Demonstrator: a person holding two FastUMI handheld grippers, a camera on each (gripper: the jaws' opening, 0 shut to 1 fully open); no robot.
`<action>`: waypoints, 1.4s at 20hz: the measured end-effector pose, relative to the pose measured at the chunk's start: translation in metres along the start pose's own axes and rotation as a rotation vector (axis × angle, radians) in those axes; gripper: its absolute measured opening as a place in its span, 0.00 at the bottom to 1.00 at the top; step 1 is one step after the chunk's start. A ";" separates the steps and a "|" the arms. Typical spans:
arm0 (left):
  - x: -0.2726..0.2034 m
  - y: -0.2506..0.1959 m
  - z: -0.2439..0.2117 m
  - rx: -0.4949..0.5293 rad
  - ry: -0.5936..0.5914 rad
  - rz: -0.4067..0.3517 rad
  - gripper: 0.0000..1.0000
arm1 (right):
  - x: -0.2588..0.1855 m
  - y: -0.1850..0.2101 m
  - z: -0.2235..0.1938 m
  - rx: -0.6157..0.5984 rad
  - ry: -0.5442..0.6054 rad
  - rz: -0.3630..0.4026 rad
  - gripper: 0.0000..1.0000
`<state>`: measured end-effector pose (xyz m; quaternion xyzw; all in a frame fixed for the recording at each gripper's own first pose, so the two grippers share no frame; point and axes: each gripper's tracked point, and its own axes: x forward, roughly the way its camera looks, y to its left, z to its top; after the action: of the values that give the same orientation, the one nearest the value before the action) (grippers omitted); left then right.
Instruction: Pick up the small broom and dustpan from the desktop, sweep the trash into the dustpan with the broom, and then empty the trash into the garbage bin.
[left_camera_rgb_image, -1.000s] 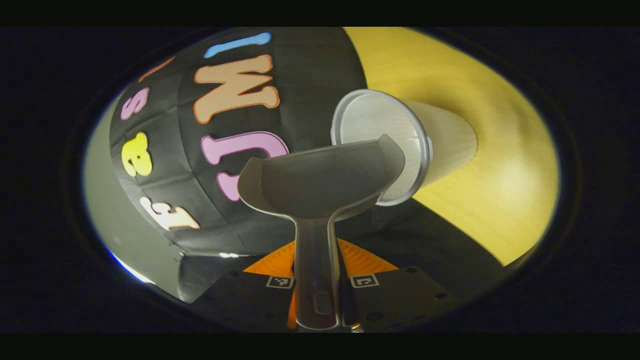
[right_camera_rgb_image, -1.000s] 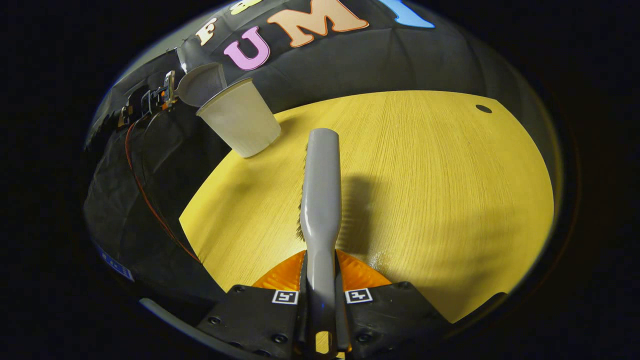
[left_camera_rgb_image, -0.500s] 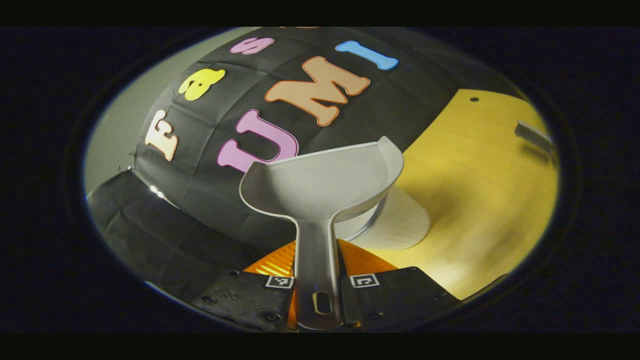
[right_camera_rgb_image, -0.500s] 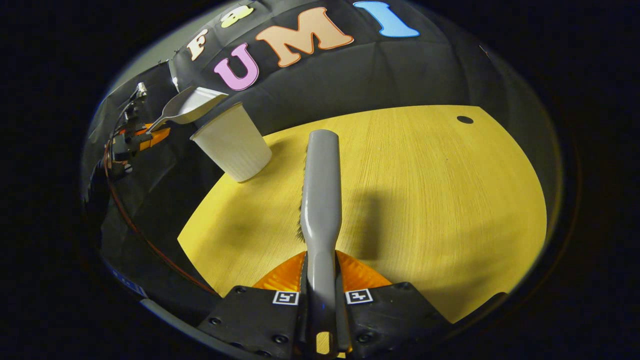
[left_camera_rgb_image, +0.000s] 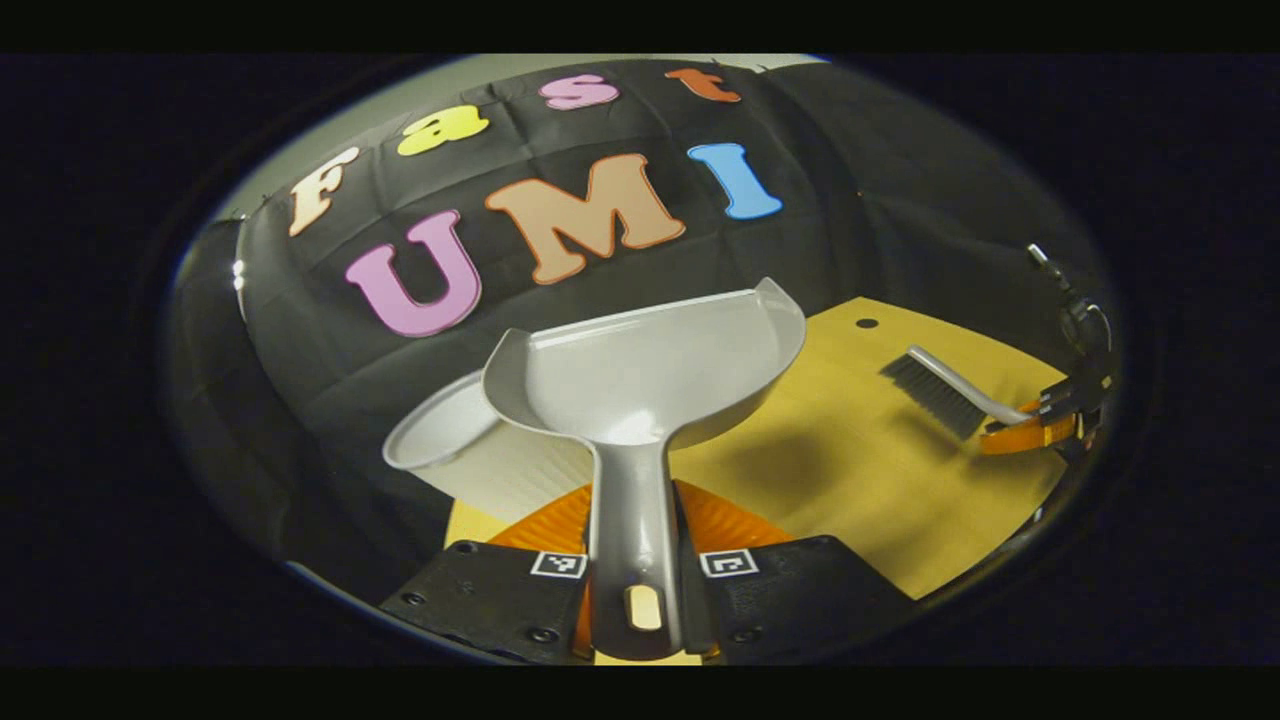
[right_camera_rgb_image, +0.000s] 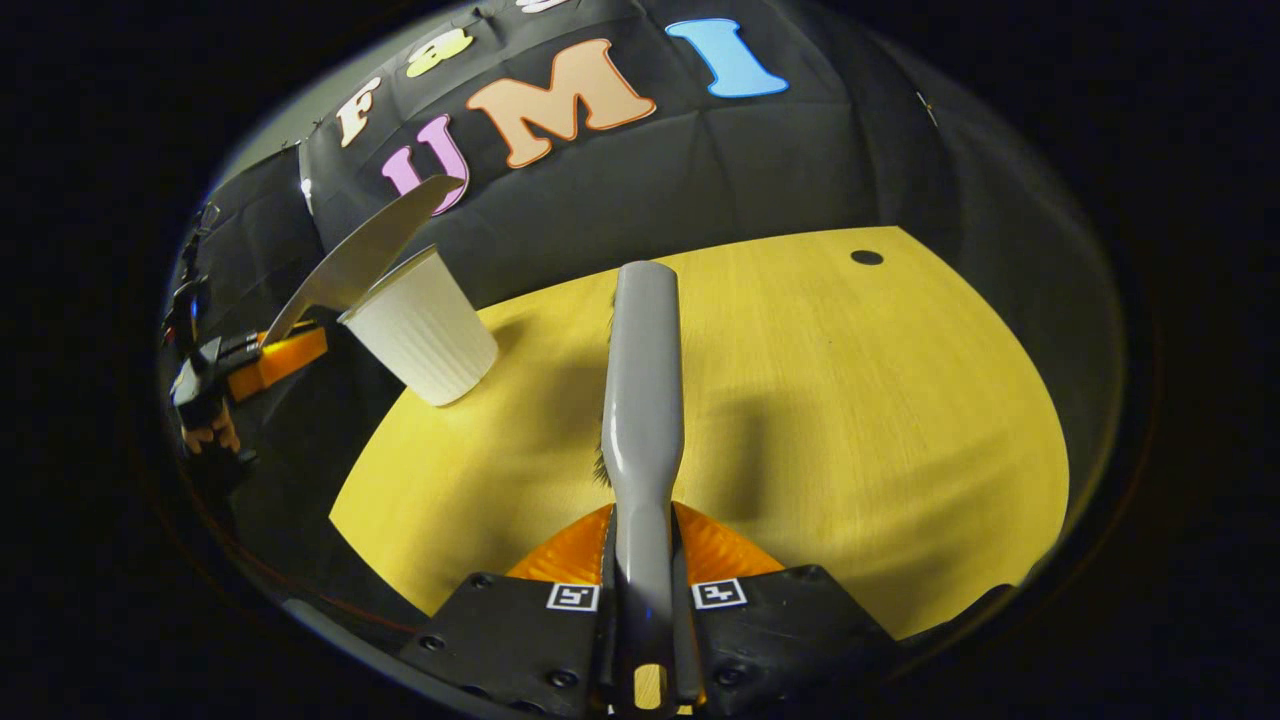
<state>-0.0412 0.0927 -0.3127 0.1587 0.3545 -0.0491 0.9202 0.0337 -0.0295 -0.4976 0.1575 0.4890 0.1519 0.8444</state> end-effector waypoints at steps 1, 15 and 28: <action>0.002 -0.011 -0.009 -0.016 0.014 -0.012 0.27 | 0.001 0.000 -0.001 -0.013 -0.001 -0.024 0.18; 0.028 -0.062 -0.160 -0.126 0.341 -0.044 0.29 | -0.015 -0.008 0.003 -0.134 0.212 -0.253 0.19; 0.030 -0.058 -0.143 -0.145 0.376 -0.010 0.31 | -0.038 0.003 0.016 -0.166 0.349 -0.321 0.23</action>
<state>-0.1214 0.0852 -0.4474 0.0966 0.5232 0.0028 0.8467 0.0291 -0.0442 -0.4590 -0.0207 0.6320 0.0804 0.7705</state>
